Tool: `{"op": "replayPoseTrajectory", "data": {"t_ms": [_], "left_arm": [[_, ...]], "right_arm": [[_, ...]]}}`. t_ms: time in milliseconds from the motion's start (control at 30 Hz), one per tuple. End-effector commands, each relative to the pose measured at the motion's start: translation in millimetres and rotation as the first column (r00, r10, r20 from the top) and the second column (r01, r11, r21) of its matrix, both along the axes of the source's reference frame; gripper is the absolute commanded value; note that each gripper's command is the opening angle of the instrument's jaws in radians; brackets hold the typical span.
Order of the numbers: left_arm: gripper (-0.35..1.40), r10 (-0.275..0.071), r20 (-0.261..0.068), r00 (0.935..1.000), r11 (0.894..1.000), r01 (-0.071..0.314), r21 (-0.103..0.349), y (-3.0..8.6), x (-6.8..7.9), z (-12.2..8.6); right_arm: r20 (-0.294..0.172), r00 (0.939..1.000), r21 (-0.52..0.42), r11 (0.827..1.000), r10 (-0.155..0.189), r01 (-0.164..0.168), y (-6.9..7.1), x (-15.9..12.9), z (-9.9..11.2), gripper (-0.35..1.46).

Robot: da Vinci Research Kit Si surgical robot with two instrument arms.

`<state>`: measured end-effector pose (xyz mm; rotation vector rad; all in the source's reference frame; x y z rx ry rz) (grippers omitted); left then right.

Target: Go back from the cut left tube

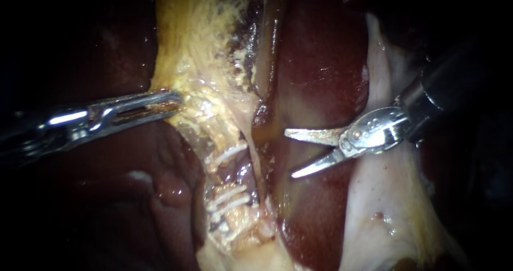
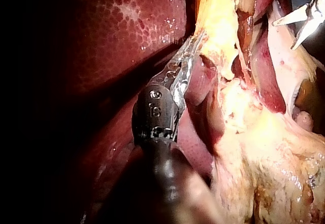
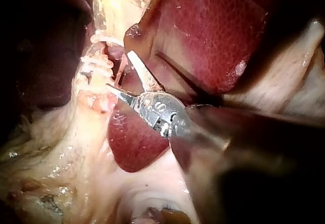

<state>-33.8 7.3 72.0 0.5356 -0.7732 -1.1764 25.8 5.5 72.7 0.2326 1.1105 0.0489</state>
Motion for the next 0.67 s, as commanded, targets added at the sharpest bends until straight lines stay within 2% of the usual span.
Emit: {"op": "replayPoseTrajectory", "data": {"t_ms": [33, 200, 667], "left_arm": [[-0.35, 0.007, 0.0, 1.0, 1.0, -0.007, 0.006, -0.1, -0.4, 0.3], [-0.35, 0.015, 0.001, 0.9999, 1.0, -0.015, 0.009, 0.0, -1.6, 1.1], [-0.35, 0.016, 0.002, 0.9999, 1.0, -0.016, 0.009, 0.2, -1.6, 1.4]], "right_arm": [[0.0, 1.0, -0.003, 1.0, -0.002, 0.002, 0.1, -0.2, -0.1, 1.43], [-0.001, 1.0, -0.006, 1.0, -0.004, 0.004, 0.5, -0.7, -0.4, 1.43], [-0.002, 1.0, -0.004, 1.0, -0.005, 0.005, 0.5, -1.0, -0.7, 1.43]]}}
